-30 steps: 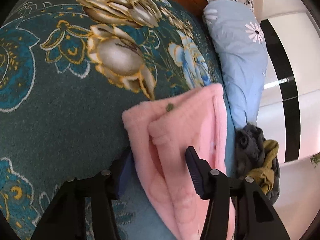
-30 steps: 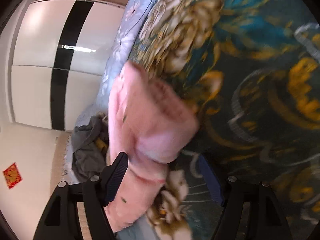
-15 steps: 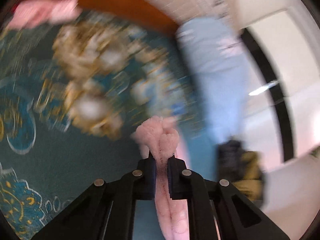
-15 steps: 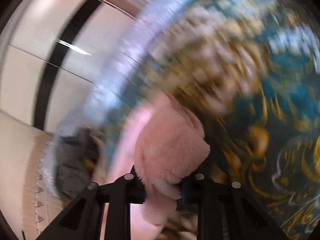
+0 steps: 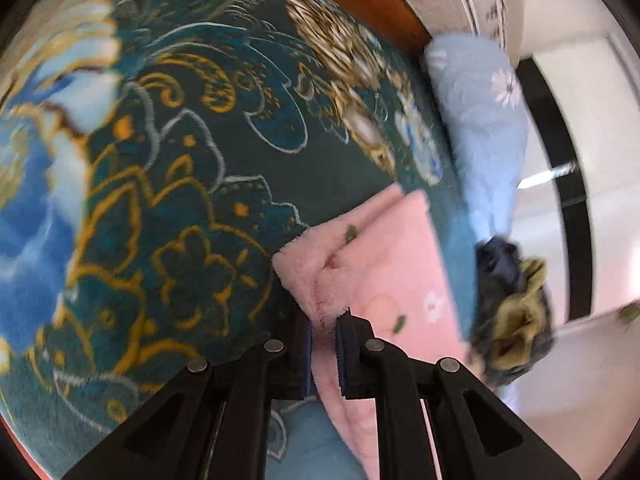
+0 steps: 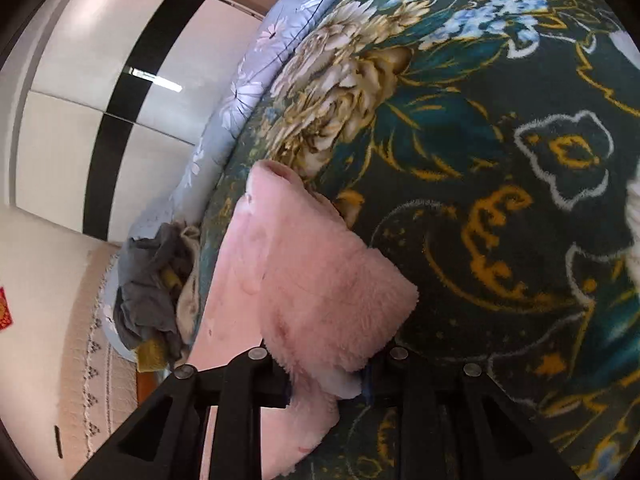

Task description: Fold clothes

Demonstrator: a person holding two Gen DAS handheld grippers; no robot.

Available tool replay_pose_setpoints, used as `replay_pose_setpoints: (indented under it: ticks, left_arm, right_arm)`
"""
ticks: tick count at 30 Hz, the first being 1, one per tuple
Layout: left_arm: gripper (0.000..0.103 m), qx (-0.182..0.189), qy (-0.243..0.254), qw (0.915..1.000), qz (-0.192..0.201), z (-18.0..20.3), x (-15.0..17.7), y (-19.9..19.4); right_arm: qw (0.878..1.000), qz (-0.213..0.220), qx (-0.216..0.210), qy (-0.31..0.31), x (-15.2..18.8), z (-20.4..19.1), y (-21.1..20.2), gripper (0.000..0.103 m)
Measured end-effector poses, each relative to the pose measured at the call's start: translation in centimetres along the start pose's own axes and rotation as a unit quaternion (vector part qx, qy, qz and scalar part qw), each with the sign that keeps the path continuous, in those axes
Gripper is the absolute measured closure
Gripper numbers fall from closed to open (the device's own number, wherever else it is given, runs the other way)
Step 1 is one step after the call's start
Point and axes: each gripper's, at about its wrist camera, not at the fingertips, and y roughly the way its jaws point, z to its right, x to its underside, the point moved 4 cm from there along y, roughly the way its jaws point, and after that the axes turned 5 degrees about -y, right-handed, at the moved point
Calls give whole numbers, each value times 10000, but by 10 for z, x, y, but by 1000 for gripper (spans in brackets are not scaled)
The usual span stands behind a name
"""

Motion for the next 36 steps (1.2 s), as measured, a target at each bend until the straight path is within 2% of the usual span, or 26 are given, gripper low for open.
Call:
replay_pose_setpoints:
  ticks: [4,9,11,14,17,22,25,27,30,33,36]
  left_arm:
    - [93,-61,55,10000,17,4,2,-2]
    - [92,-137,124,9998,39,10,5,-5]
    - [92,-128,81,9999,0,9,5,-4]
    - [88,-78,-101,9998,-123,2,5,-5]
    - [87,122,-222,9995,-187,-8,3,-14]
    - [87,123,-197,9997,94,-27,-7,-43]
    - [87,305,-199,9993,44,-36,-10,-54]
    - [86,578,-158,9982,-53,-34,-8,-55]
    - [79,949,-86,9953,-186,-28,-3,-55]
    - [72,1042,-147,9940,-283,-23,7,-42]
    - [72,1135,-210,9926,-380,-18,17,-30]
  right_arm:
    - [9998,-163,116,-23,2,2,1,77]
    - [9994,-274,-53,187,14,9,-5,72]
    - [9995,-289,-51,155,16,10,-11,66]
    - [9997,-245,59,12,13,9,-24,60]
    - [9996,-162,213,-25,7,8,-38,55]
    - [9977,-28,663,-164,-2,-1,-53,50]
    - [9947,121,1001,-201,-7,-6,-62,49]
    - [9932,380,1102,-42,-13,-4,-70,48]
    - [9903,597,1223,290,-20,2,-83,47]
    - [9901,683,1224,-90,-14,-24,-88,46]
    - [9929,622,776,-646,7,-73,-77,45]
